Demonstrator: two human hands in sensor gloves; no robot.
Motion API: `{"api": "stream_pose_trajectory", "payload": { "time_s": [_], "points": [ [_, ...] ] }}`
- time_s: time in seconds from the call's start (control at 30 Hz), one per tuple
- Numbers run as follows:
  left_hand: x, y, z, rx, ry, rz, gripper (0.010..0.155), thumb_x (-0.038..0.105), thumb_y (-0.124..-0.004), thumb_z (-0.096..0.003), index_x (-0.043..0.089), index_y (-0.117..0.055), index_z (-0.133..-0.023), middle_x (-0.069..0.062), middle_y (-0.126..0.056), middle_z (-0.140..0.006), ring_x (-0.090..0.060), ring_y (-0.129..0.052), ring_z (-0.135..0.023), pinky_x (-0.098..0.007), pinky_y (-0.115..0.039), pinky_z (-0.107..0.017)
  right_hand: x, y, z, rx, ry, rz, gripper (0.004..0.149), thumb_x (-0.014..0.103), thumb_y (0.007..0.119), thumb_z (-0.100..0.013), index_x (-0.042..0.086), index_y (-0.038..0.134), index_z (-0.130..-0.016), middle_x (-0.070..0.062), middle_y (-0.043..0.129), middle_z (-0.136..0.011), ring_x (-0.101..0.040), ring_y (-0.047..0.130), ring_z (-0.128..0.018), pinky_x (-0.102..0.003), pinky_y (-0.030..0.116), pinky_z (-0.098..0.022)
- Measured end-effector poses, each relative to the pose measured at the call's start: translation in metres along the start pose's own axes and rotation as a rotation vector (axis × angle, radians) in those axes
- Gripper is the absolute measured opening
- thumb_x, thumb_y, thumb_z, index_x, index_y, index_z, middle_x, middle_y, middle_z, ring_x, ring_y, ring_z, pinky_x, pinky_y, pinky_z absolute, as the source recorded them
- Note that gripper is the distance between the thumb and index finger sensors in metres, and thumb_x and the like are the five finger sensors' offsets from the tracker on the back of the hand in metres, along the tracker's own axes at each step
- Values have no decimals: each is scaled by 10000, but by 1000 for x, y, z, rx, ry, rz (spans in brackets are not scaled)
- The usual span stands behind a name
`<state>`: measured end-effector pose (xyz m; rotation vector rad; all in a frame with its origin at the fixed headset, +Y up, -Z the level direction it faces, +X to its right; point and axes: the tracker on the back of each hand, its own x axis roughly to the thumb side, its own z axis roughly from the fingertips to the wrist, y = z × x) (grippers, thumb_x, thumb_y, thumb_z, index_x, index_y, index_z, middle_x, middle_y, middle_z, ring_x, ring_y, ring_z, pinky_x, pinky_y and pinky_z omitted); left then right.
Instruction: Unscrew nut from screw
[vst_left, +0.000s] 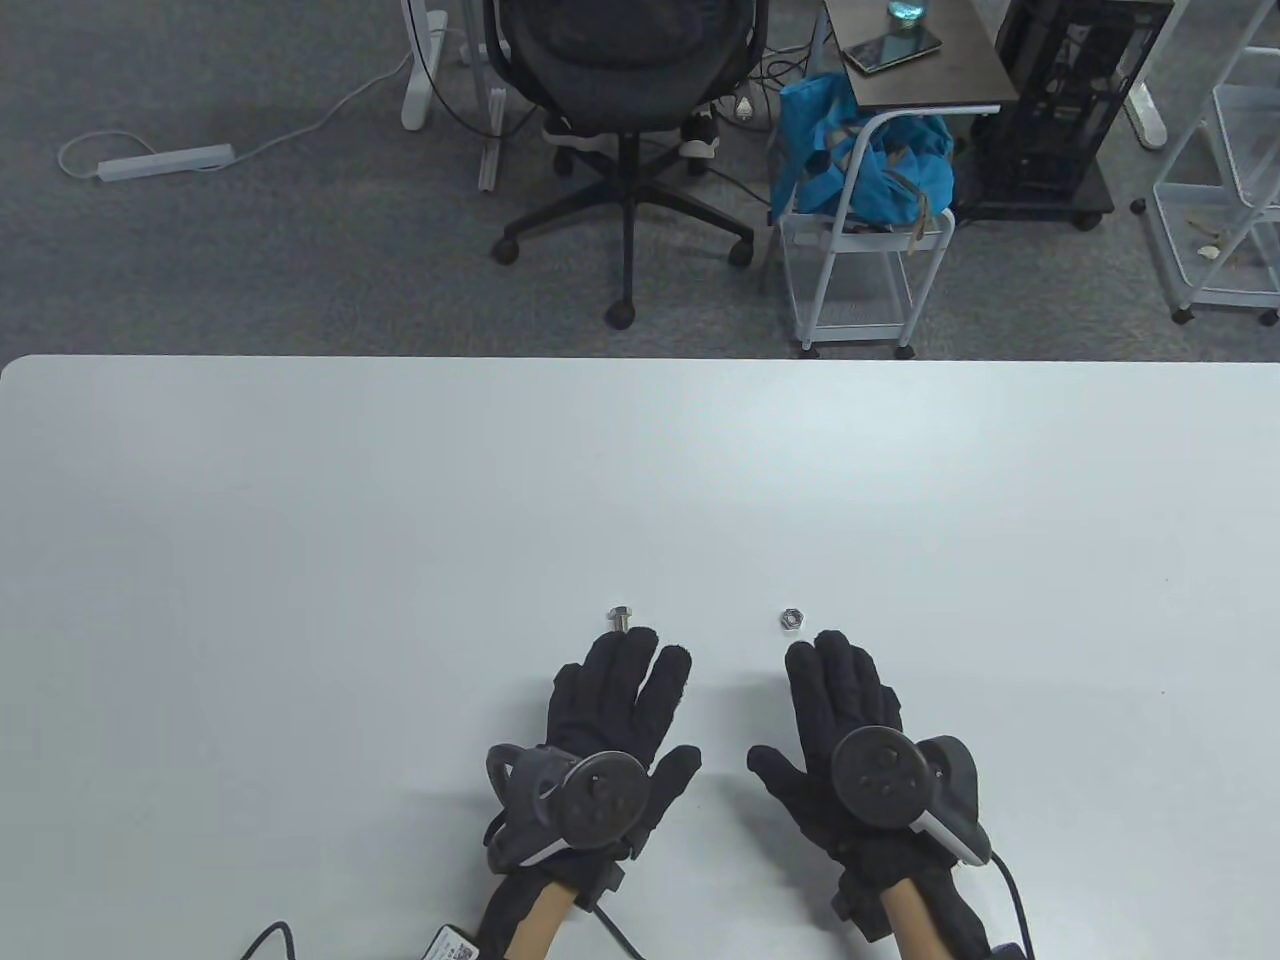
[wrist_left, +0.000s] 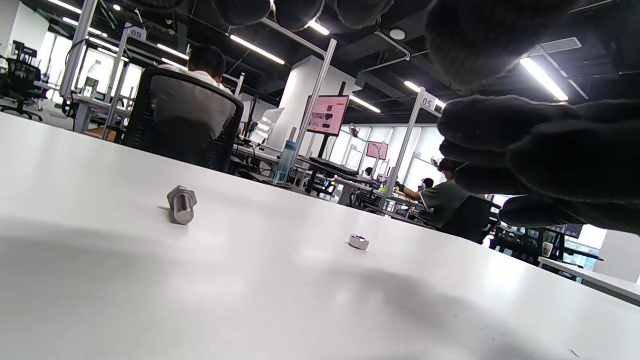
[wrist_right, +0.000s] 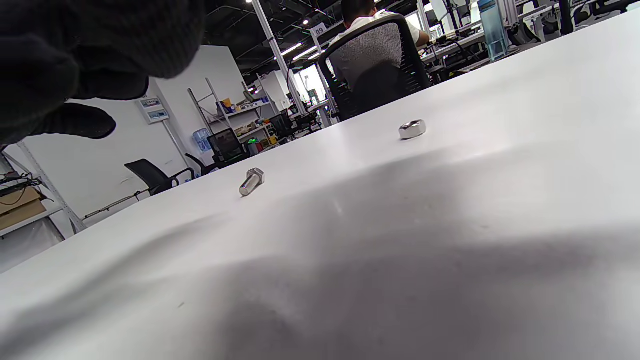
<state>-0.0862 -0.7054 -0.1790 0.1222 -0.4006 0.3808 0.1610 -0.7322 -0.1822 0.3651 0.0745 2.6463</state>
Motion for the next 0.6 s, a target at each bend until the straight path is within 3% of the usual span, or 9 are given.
{"api": "stream_pose_trajectory", "payload": {
  "time_s": [0.6],
  "points": [
    [-1, -1, 3, 7, 3, 40, 836, 556, -765, -482, 304, -385, -1183, -139, -393, -1258, -438, -431, -1142, -710, -444, -749, 2, 5, 1, 47, 4, -32, 921, 586, 681, -545, 186, 142, -1176, -178, 81, -1197, -542, 212, -1074, -740, 349, -690]
  ]
}}
